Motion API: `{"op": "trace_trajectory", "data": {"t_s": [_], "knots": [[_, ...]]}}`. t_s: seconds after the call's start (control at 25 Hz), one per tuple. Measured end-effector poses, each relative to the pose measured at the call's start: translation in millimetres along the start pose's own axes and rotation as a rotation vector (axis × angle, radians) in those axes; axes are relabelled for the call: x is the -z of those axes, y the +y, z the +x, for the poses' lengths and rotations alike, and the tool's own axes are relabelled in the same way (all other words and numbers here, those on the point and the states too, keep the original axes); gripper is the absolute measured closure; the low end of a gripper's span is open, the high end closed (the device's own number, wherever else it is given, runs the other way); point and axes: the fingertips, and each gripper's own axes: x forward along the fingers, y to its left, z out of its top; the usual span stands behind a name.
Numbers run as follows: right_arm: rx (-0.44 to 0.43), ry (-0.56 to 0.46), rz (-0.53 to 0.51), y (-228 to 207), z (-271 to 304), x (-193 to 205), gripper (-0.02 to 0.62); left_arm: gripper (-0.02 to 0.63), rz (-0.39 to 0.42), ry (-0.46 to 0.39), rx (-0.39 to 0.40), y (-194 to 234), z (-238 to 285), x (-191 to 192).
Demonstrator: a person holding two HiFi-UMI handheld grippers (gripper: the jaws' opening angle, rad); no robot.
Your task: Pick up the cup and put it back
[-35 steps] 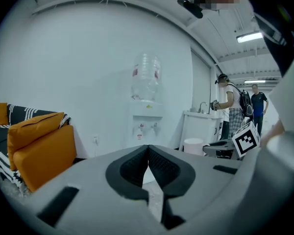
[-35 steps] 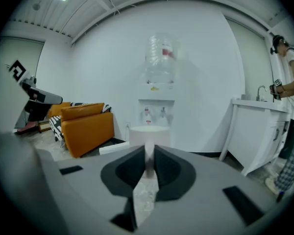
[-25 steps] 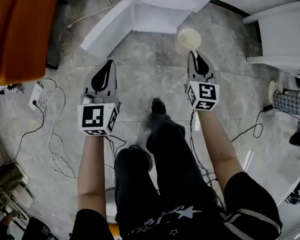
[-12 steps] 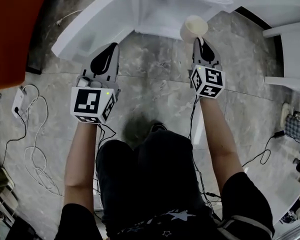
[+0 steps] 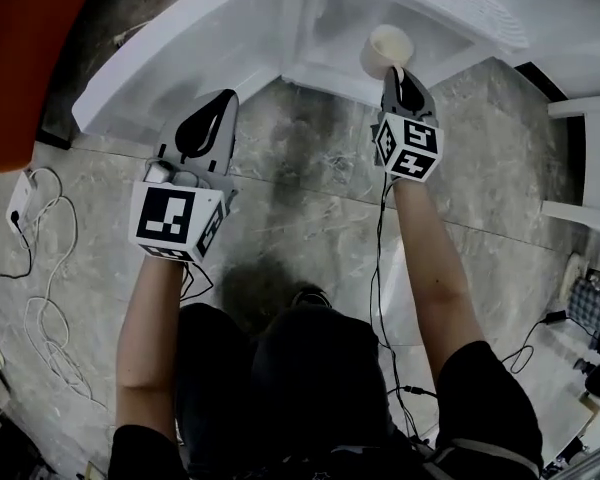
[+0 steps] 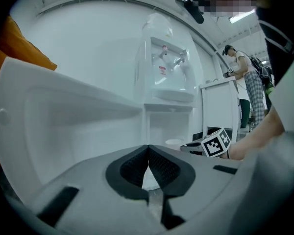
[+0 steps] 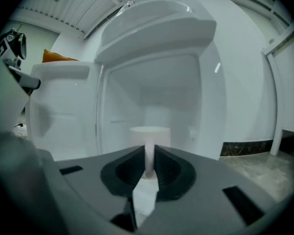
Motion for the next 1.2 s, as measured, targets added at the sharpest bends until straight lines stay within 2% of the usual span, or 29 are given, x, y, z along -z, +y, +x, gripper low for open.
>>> {"op": "trace_trajectory", "data": {"t_s": [0.24, 0.4, 0.64, 0.8, 0.88, 1.0, 1.2], "knots": [[-0.019, 0.033, -0.014, 4.6, 39.4, 13.6, 0.552, 0.595, -0.011, 0.015, -0.027, 9.3, 4.0, 9.2], [-0.021, 0.057, 0.017, 6.9, 53.7, 24.6, 0.552, 0.595, -0.009, 0.020, -0.035, 10.2, 2.6, 13.4], [-0.023, 0.055, -0.012, 11.6, 67.2, 28.6, 0.551, 0.595, -0.022, 0.011, -0.038, 9.6, -4.3, 20.2], [-0.020, 0.064, 0.056, 15.7, 70.1, 29.1, 0.548, 0.595, -0.049, 0.017, -0.042, 8.0, -9.1, 32.4], [-0.035, 0.072, 0.108, 18.0, 68.5, 30.3, 0.537, 0.595, -0.039, 0.015, -0.032, 3.6, -12.7, 34.8], [-0.056, 0.101, 0.109, 26.3, 68.1, 34.1, 0.527, 0.595, -0.039, 0.028, -0.026, 2.2, -19.5, 37.3], [-0.063, 0.098, 0.110, 30.1, 58.0, 25.6, 0.451, 0.595, -0.043, 0.000, -0.019, 7.0, -31.2, 29.0]]}}
